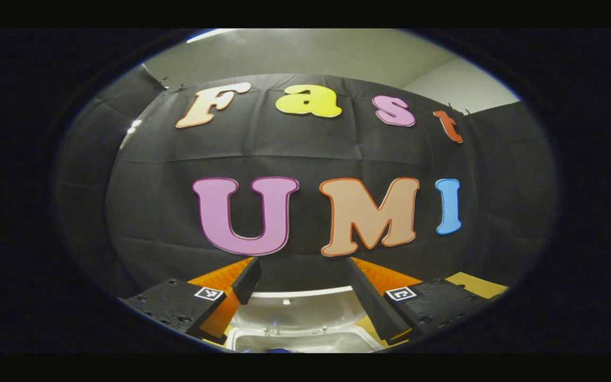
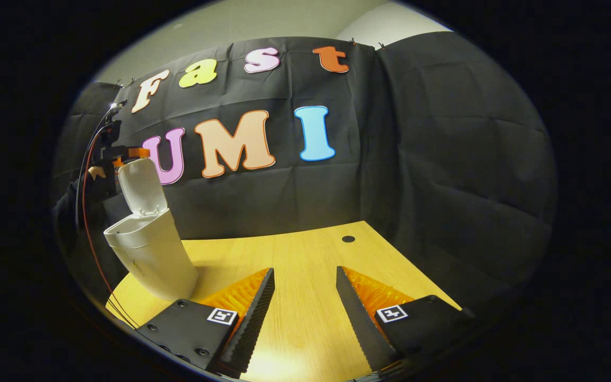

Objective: Press the lid of the desktop garbage bin to open it, pick up the crumpled paper on the desktop and throw it into the bin, then pick up the pop can on the desktop and drop it into the bin, and finally close the garbage bin lid.

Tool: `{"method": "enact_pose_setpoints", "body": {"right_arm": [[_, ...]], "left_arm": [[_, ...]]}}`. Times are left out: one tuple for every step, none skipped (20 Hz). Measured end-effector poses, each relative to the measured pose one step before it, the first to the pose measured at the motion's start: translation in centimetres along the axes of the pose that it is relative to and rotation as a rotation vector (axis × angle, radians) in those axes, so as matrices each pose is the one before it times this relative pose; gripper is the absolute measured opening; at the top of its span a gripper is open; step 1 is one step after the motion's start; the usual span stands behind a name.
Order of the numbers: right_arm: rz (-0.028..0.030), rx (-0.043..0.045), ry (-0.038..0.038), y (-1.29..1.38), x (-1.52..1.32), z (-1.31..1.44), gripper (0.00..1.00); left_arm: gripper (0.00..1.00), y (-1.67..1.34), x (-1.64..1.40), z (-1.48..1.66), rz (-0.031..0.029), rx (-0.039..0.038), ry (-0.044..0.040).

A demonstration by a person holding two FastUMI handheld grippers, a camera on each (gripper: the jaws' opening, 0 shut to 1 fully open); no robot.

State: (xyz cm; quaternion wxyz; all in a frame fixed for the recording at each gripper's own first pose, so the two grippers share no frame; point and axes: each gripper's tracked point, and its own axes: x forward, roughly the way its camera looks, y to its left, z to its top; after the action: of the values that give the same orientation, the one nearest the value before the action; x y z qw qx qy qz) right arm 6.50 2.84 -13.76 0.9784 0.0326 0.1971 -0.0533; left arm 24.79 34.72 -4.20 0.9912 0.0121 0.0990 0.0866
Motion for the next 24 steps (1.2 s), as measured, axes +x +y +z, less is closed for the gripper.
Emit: {"method": "enact_pose_setpoints", "body": {"right_arm": [[0.01663, -0.00071, -0.00166, 0.190, 0.149, 0.184, 0.80], [0.01662, -0.00208, 0.00185, 0.191, 0.388, 0.065, 0.80], [0.01791, -0.00296, 0.00472, 0.163, 0.206, -0.141, 0.80], [0.01818, -0.00466, 0.00502, 0.269, 0.242, -0.017, 0.80], [0.01623, -0.00705, 0.00821, 0.122, 0.347, -0.128, 0.80], [0.01617, -0.00843, 0.00991, 0.252, 0.339, -0.110, 0.78], [0.01323, -0.00961, 0.00678, 0.287, 0.163, -0.248, 0.80], [0.01179, -0.01155, 0.00849, 0.182, 0.208, -0.260, 0.80], [0.00951, -0.01426, 0.01198, 0.192, 0.213, -0.295, 0.80], [0.00899, -0.01546, 0.01592, 0.226, 0.217, -0.435, 0.80], [0.00696, -0.01741, 0.01816, 0.213, 0.215, -0.588, 0.80], [0.00609, -0.01863, 0.02035, 0.222, 0.246, -0.590, 0.80], [0.00216, -0.01700, 0.01735, 0.103, 0.218, -0.663, 0.80], [0.00099, -0.00821, 0.01533, 0.263, 0.325, -0.618, 0.80], [0.01817, 0.00074, 0.02282, 0.696, 0.407, -0.631, 0.81], [0.01957, 0.00321, 0.02530, 0.832, 0.384, -0.685, 0.81], [0.01918, -0.00111, 0.02392, 0.834, 0.352, -0.569, 0.82], [0.01606, -0.00934, 0.00617, 0.842, 0.138, -0.040, 0.82], [0.01471, -0.01138, -0.01470, 0.599, -0.098, 0.525, 0.82], [0.01389, 0.00199, -0.01657, 0.614, -0.119, 0.774, 0.82], [0.01963, 0.01302, -0.01911, 0.518, -0.129, 0.783, 0.83], [0.01122, 0.01006, -0.02346, 0.408, -0.178, 1.004, 0.82], [0.00136, 0.00561, -0.03090, 0.027, -0.185, 1.075, 0.82], [0.00199, 0.00694, -0.03377, -0.130, -0.335, 1.221, 0.82]], "left_arm": [[0.96, -0.269, -1.352, -0.168, 0.00421, 0.00447, -0.00384], [0.94, -0.232, -1.284, -0.370, 0.00095, 0.00463, 0.00241], [0.98, -0.145, -1.178, -0.354, 0.00326, -0.00329, -0.00451], [0.95, -0.244, -1.303, -0.934, 0.00308, -0.00084, 0.01477], [0.95, -0.188, -1.248, -1.024, 0.00389, -0.00238, 0.01230], [0.99, -0.121, -1.070, -1.257, 0.00517, -0.00547, 0.02002], [0.95, 0.118, -0.905, -1.234, 0.01296, 0.00034, 0.01852], [0.99, 0.079, -0.901, -1.516, 0.00930, 0.00395, 0.02330], [0.93, -0.127, -0.561, -1.566, 0.00523, -0.00106, 0.01890], [0.93, -0.090, -0.430, -1.458, 0.00469, 0.00258, 0.01991], [0.93, -0.172, -0.272, -1.619, 0.00073, -0.00303, 0.02085], [0.93, -0.215, -0.275, -1.590, 0.00436, -0.01201, 0.01979], [0.94, -0.107, -0.079, -1.751, 0.00937, -0.01559, 0.02842], [0.94, -0.276, -0.377, -2.446, 0.00062, -0.00486, 0.05557], [0.94, -0.224, -0.664, -1.018, 0.00869, 0.01650, 0.01025], [0.94, 0.199, -0.110, 1.651, 0.01109, 0.03487, -0.10215], [0.93, 0.110, 0.447, -0.100, 0.00558, -0.01824, 0.00873], [0.93, 0.020, -0.059, -1.947, -0.00531, -0.06387, 0.04262], [0.96, -0.743, -0.705, 0.246, -0.03086, -0.04311, -0.03542], [0.98, -0.291, 0.278, 1.705, -0.03197, 0.06826, -0.08258], [0.93, 0.196, -0.105, 0.334, -0.01047, 0.01772, 0.00041], [0.93, 0.247, 0.260, -0.757, -0.00545, 0.01615, 0.05338], [0.95, -0.067, 0.113, 0.339, -0.00388, -0.00008, -0.00190], [0.95, 0.105, -0.114, 0.908, 0.01840, -0.00451, -0.00155]]}}
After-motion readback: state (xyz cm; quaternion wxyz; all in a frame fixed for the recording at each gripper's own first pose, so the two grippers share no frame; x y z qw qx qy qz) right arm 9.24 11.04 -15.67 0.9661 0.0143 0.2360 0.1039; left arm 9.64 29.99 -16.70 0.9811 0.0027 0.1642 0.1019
